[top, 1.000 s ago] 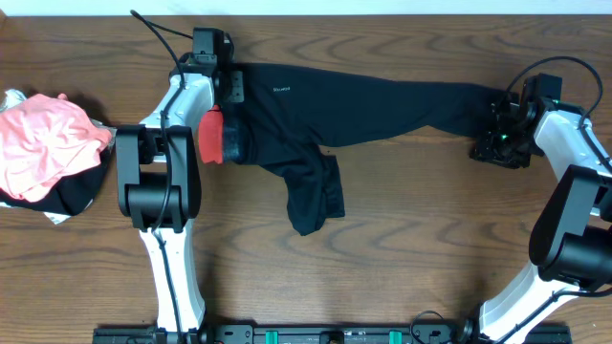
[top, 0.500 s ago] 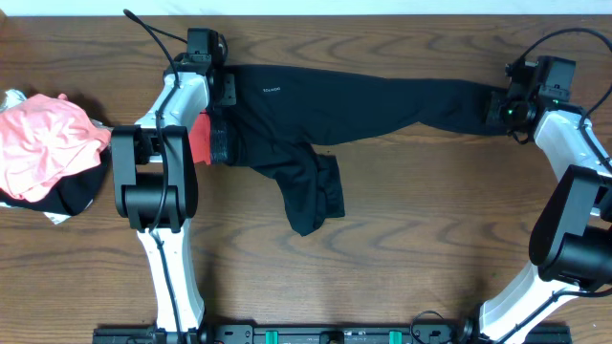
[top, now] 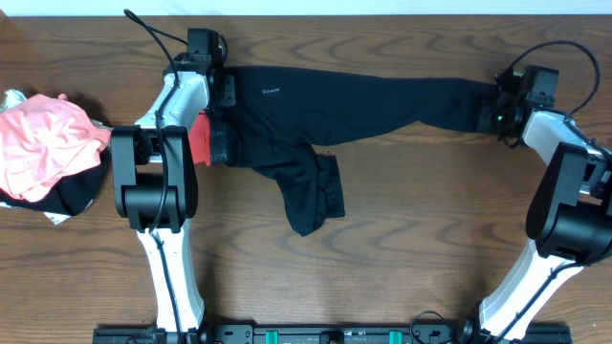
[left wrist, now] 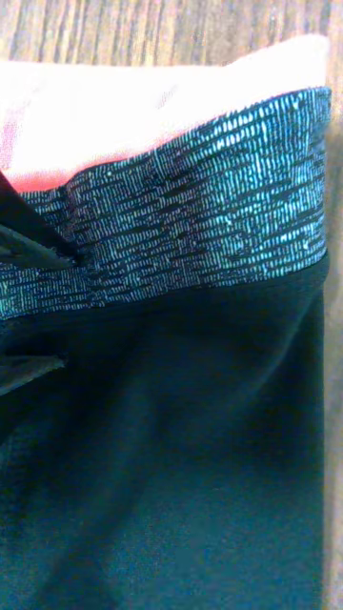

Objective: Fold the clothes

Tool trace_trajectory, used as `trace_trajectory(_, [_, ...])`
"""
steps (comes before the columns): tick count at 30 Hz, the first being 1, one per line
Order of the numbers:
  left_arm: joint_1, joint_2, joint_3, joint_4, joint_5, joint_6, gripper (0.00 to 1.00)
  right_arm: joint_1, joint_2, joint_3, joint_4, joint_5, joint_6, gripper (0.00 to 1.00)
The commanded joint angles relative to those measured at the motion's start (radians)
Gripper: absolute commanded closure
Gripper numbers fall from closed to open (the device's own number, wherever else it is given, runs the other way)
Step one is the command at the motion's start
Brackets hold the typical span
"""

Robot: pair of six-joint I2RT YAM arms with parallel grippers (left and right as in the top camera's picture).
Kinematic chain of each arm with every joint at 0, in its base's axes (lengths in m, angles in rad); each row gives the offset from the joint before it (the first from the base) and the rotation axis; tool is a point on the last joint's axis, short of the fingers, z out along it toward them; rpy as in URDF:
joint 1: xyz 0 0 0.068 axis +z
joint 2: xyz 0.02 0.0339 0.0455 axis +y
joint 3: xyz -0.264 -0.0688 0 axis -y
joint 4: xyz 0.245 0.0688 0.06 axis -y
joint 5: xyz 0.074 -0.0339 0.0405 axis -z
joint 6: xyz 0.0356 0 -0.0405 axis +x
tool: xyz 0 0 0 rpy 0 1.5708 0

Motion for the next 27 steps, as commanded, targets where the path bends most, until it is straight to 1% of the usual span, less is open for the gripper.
trace_trajectory(1, [0.008,0.022,-0.013,-0.032,-0.011,0.003,0.69,-0.001,0.05,0.003,0.01,0.002,0.005,0.96])
trace_trajectory(7, [0.008,0.022,-0.013,-0.048,-0.011,0.003,0.69,-0.005,0.06,0.003,0.09,0.118,0.006,0.96])
trace_trajectory(10, [0.008,0.022,-0.013,-0.058,-0.011,0.003,0.69,-0.016,0.06,0.003,0.119,0.167,0.006,0.94])
trace_trajectory(13, [0.008,0.022,-0.013,-0.058,-0.011,0.003,0.68,-0.037,0.06,0.003,0.143,0.172,0.006,0.9])
trace_trajectory(20, [0.008,0.022,-0.013,-0.057,-0.011,0.003,0.68,-0.074,0.06,0.003,0.164,0.171,0.006,0.89])
trace_trajectory(21, [0.008,0.022,-0.013,-0.057,-0.011,0.003,0.67,-0.077,0.06,0.003,0.164,0.171,0.006,0.89])
trace_trajectory(22, [0.008,0.022,-0.013,-0.056,-0.011,0.003,0.6,-0.078,0.06,0.003,0.163,0.167,0.006,0.87])
trace_trajectory(23, [0.008,0.022,-0.013,-0.054,-0.011,0.003,0.58,-0.078,0.06,0.003,0.163,0.167,0.006,0.87])
trace_trajectory(24, [0.008,0.022,-0.013,-0.053,-0.011,0.003,0.55,-0.078,0.06,0.003,0.163,0.166,0.006,0.84])
trace_trajectory(25, [0.008,0.021,-0.013,-0.053,-0.011,0.004,0.53,-0.078,0.06,0.003,0.163,0.154,0.006,0.79])
trace_trajectory(26, [0.008,0.02,-0.012,-0.051,-0.011,0.004,0.52,-0.078,0.06,0.003,0.164,0.136,0.005,0.7])
trace_trajectory(27, [0.008,0.017,-0.01,-0.051,-0.011,0.005,0.48,-0.078,0.06,0.004,0.164,0.119,0.005,0.63])
